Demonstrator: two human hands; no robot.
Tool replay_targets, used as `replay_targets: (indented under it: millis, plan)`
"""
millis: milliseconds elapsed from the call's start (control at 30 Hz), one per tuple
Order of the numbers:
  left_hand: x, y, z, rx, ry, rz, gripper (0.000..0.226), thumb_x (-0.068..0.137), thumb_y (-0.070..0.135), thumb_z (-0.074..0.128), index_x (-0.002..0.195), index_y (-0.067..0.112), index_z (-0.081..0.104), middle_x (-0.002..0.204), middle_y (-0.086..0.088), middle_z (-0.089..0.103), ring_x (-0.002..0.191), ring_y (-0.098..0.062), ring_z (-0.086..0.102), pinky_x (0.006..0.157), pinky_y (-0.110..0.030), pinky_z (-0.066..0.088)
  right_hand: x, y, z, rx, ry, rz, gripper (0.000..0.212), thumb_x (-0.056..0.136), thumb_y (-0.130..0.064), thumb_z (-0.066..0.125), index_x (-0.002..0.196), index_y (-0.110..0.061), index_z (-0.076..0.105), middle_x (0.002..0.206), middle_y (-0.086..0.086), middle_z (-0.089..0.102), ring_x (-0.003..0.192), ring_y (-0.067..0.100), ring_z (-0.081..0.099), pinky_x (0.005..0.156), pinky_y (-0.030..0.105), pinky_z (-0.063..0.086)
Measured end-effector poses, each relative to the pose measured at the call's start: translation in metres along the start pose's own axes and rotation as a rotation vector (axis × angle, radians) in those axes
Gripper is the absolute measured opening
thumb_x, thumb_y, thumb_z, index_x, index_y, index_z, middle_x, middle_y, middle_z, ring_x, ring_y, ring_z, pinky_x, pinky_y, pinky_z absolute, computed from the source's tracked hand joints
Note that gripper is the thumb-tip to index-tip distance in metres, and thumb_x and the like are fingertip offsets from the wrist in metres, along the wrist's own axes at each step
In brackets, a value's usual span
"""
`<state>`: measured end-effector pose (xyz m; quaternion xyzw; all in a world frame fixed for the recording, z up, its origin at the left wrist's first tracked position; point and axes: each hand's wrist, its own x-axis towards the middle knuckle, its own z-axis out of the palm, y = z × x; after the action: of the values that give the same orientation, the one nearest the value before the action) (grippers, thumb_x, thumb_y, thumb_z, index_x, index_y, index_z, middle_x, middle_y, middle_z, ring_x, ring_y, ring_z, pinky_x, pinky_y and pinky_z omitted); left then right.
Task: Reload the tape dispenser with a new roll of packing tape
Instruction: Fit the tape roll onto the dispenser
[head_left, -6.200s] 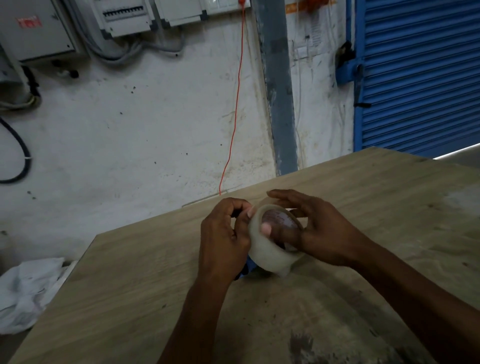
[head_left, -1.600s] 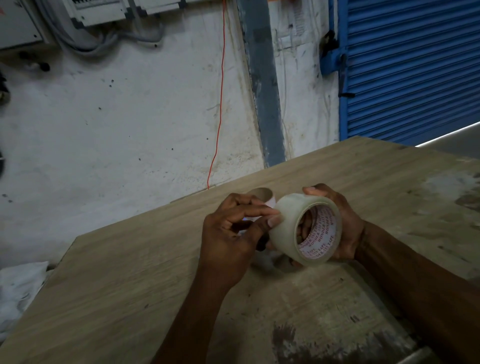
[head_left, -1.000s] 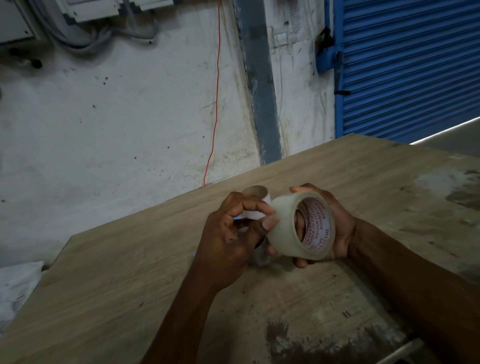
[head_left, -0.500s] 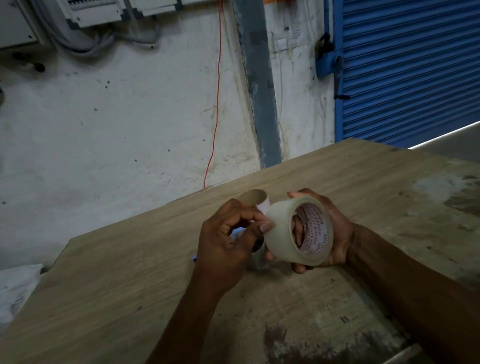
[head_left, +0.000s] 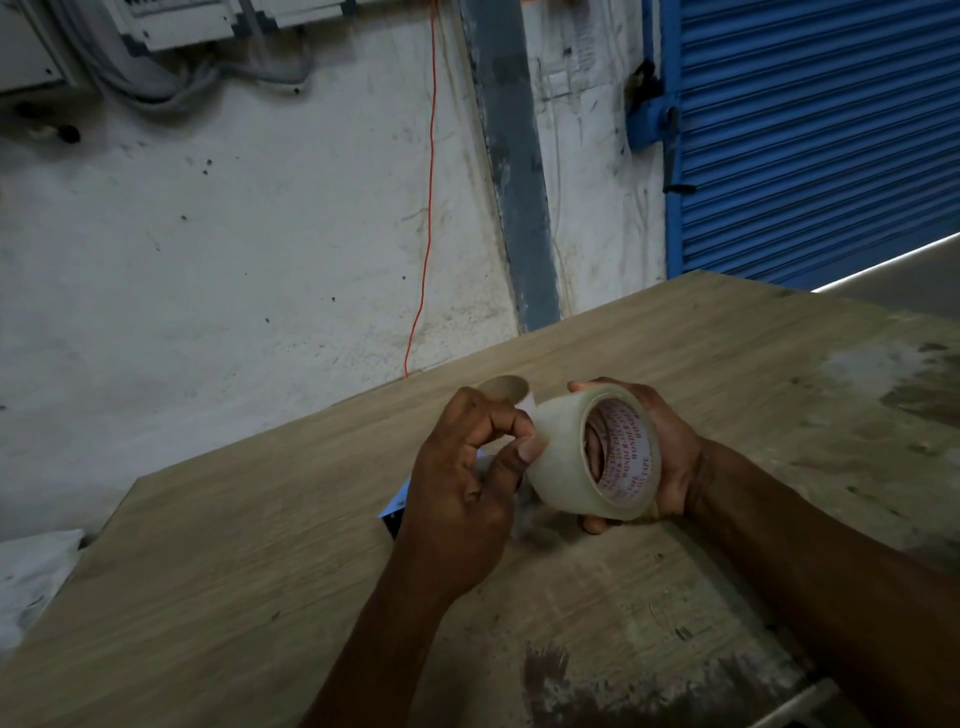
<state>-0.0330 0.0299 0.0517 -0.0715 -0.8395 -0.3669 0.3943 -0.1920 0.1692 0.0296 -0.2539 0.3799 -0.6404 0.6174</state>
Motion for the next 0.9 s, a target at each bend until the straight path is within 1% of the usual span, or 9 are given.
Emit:
replay_targets:
  millis: [67, 167, 300, 400, 500, 600, 667, 767, 900]
  plan:
    - [0.000, 0.001, 0.000, -0.022, 0.030, 0.004, 0.008, 0.096, 0.024, 0.065, 0.092, 0.016, 0.068, 0.099, 0.003, 0.065, 0.099, -0.018, 0.066, 0.085, -0.026, 0.053, 0.000, 0.000, 0.001, 0.032, 0.008, -0.018, 0.059, 0.084, -0.062, 0.054, 0.107, -0.012, 0.076, 0.098, 0.017, 0.069, 0.076, 0.035, 0.069, 0.057, 0.043, 0.060]
    - [-0.001, 0.001, -0.002, -0.091, 0.056, -0.070, 0.004, 0.092, 0.010, 0.074, 0.092, 0.014, 0.073, 0.096, 0.002, 0.072, 0.096, -0.015, 0.071, 0.082, -0.022, 0.056, -0.002, 0.000, 0.002, 0.057, 0.027, -0.043, 0.064, 0.089, -0.063, 0.043, 0.102, -0.010, 0.078, 0.091, 0.017, 0.072, 0.068, 0.034, 0.070, 0.054, 0.042, 0.060]
    - [0.000, 0.002, -0.005, -0.317, 0.066, -0.241, 0.030, 0.080, -0.001, 0.082, 0.106, 0.011, 0.072, 0.093, -0.006, 0.076, 0.089, -0.018, 0.074, 0.081, -0.026, 0.060, -0.001, 0.001, 0.003, 0.053, 0.035, -0.049, 0.067, 0.091, -0.065, 0.040, 0.103, -0.010, 0.077, 0.091, 0.017, 0.072, 0.069, 0.034, 0.070, 0.055, 0.041, 0.059]
    - [0.001, -0.001, -0.007, -0.293, 0.003, -0.191, 0.041, 0.072, 0.008, 0.089, 0.112, 0.012, 0.077, 0.095, -0.006, 0.074, 0.091, -0.021, 0.072, 0.084, -0.034, 0.062, 0.001, 0.001, 0.001, 0.031, -0.007, -0.038, 0.067, 0.090, -0.065, 0.041, 0.108, -0.011, 0.075, 0.095, 0.016, 0.071, 0.075, 0.034, 0.069, 0.060, 0.041, 0.059]
    - [0.002, 0.000, -0.004, -0.271, 0.035, -0.134, 0.031, 0.071, 0.015, 0.087, 0.101, 0.009, 0.082, 0.097, -0.008, 0.077, 0.092, -0.024, 0.074, 0.082, -0.037, 0.062, 0.001, 0.002, 0.000, 0.022, -0.021, -0.024, 0.066, 0.088, -0.065, 0.047, 0.115, -0.010, 0.071, 0.100, 0.018, 0.068, 0.079, 0.034, 0.066, 0.061, 0.042, 0.059]
    - [0.001, 0.001, -0.003, -0.257, 0.093, -0.123, 0.015, 0.078, 0.010, 0.081, 0.093, 0.005, 0.082, 0.093, -0.007, 0.078, 0.084, -0.023, 0.075, 0.072, -0.035, 0.063, 0.001, 0.002, 0.001, 0.008, 0.010, -0.021, 0.066, 0.086, -0.065, 0.046, 0.107, -0.010, 0.075, 0.097, 0.018, 0.068, 0.075, 0.033, 0.066, 0.058, 0.040, 0.058]
    - [0.000, 0.001, -0.002, -0.183, 0.109, -0.077, 0.010, 0.081, 0.006, 0.081, 0.091, 0.007, 0.082, 0.092, -0.003, 0.078, 0.088, -0.021, 0.075, 0.076, -0.032, 0.062, 0.001, 0.002, 0.002, -0.014, 0.032, -0.015, 0.068, 0.086, -0.067, 0.044, 0.102, -0.009, 0.077, 0.094, 0.017, 0.070, 0.072, 0.032, 0.067, 0.058, 0.039, 0.057]
    - [0.000, 0.002, 0.001, -0.095, 0.134, -0.033, 0.012, 0.082, 0.000, 0.081, 0.088, 0.011, 0.080, 0.090, 0.004, 0.075, 0.090, -0.019, 0.073, 0.082, -0.031, 0.059, 0.003, 0.001, 0.003, -0.005, 0.045, 0.005, 0.066, 0.084, -0.066, 0.050, 0.102, -0.008, 0.076, 0.093, 0.018, 0.070, 0.070, 0.034, 0.068, 0.056, 0.040, 0.058]
    - [-0.002, 0.005, 0.003, -0.128, 0.064, -0.085, 0.008, 0.088, 0.009, 0.075, 0.087, 0.017, 0.075, 0.092, 0.005, 0.073, 0.095, -0.020, 0.071, 0.083, -0.028, 0.057, 0.004, 0.000, 0.000, -0.022, 0.005, 0.017, 0.063, 0.086, -0.063, 0.048, 0.105, -0.010, 0.076, 0.096, 0.018, 0.070, 0.074, 0.034, 0.069, 0.056, 0.041, 0.059]
